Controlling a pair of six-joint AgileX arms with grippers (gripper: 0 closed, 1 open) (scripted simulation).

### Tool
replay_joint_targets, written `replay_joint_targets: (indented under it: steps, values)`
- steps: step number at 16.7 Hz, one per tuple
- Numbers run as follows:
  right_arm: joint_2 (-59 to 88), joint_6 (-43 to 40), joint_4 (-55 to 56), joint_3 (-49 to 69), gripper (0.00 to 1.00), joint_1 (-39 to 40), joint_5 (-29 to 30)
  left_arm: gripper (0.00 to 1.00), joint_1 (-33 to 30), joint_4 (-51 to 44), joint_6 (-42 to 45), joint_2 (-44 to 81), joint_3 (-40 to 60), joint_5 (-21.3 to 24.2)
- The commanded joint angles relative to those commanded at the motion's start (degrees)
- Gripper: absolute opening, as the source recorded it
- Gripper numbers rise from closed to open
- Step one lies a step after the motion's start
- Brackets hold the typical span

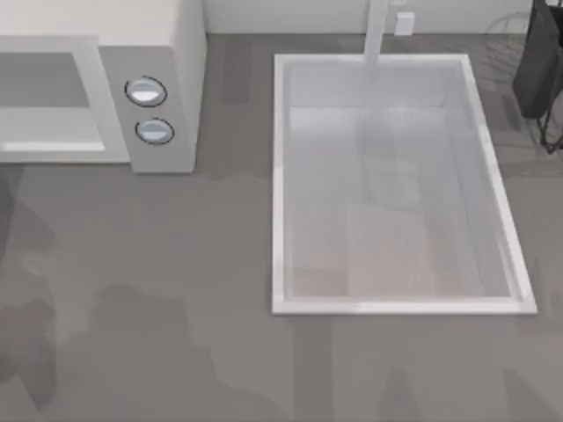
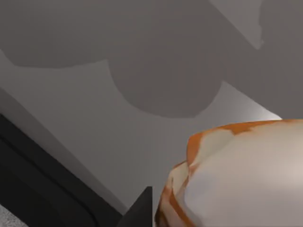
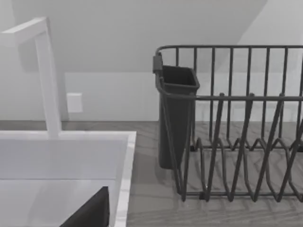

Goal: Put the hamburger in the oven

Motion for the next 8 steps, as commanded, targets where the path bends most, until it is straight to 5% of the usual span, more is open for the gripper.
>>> replay_joint_targets:
  steps: [8]
  values:
    - [0.0, 0.0, 0.0, 0.0, 1.00, 0.0, 0.0, 0.00, -0.7, 41.6, -20.1, 15.4, -1.2, 5.5]
